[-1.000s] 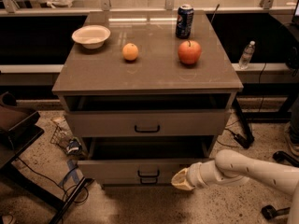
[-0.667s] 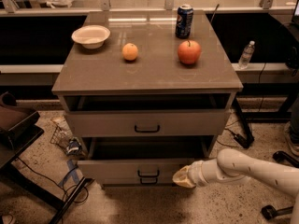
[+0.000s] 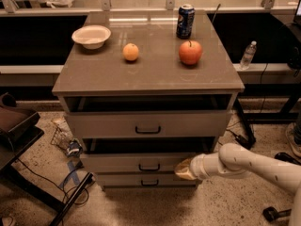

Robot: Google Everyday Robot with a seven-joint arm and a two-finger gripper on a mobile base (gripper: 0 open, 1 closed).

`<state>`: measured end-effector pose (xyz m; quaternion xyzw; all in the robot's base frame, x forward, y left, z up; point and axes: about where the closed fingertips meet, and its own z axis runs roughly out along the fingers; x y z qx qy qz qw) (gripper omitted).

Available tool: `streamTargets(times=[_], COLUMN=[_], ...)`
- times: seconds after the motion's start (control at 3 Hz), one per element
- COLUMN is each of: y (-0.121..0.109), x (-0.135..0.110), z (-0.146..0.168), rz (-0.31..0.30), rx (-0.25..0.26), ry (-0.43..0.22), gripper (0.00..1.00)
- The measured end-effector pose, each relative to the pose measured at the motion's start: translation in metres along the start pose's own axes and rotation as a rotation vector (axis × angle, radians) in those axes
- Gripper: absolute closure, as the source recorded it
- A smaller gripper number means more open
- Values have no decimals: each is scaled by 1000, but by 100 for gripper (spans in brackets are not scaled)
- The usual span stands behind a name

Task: Close middle drawer

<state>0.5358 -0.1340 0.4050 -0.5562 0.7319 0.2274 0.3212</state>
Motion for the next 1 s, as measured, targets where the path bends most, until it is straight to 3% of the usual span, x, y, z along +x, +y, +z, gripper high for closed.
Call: streamTargets(times=[0.67, 1.0], y=[-51, -51], x=[-6, -6], z=[17, 17], rz=[-13, -13], rx=[41, 41], ry=[-32, -32], gripper=[100, 100])
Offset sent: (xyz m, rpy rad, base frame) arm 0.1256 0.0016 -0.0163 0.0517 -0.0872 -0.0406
